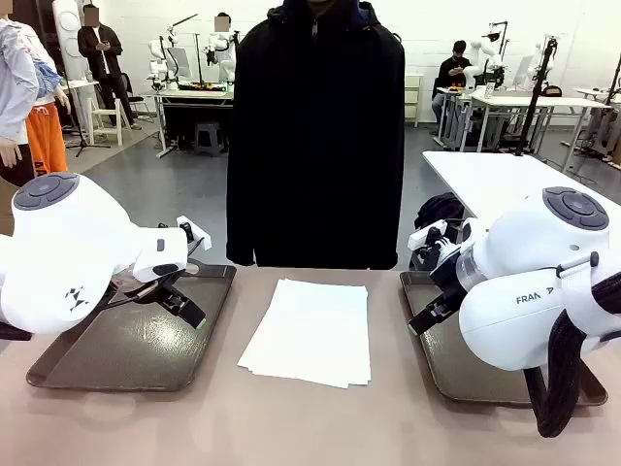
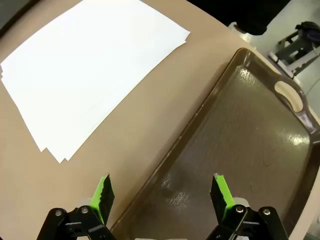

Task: Sort the A4 documents.
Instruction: Receive the A4 Paper.

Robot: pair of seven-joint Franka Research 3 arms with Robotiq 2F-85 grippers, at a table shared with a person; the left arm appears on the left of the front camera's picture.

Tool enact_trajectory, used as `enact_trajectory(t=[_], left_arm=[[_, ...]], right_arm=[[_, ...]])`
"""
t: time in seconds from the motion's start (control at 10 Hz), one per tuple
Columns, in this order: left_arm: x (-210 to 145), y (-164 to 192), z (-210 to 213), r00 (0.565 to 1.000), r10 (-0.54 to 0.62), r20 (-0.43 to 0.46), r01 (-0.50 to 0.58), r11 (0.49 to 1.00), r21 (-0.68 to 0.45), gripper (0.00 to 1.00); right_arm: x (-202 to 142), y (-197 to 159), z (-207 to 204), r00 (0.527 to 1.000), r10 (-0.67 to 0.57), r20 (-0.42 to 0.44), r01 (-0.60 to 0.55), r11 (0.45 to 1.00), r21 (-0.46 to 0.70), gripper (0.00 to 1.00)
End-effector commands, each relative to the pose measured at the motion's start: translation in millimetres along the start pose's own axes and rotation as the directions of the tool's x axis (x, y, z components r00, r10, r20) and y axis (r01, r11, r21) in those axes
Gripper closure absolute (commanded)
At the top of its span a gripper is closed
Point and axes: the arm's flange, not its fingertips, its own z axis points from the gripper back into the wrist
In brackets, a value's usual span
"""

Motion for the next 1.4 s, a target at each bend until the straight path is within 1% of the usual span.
enact_trajectory(t=[0.0,1.3], left_arm=[[0.0,0.0,0.0,1.0,0.0,0.0,0.0,1.0,0.0,0.0],[0.0,-0.2,0.0,1.0,0.0,0.0,0.0,1.0,0.0,0.0]], right_arm=[[0.0,0.0,0.0,1.0,0.0,0.0,0.0,1.0,0.0,0.0],[0.0,0.0,0.0,1.0,0.0,0.0,0.0,1.0,0.0,0.0]])
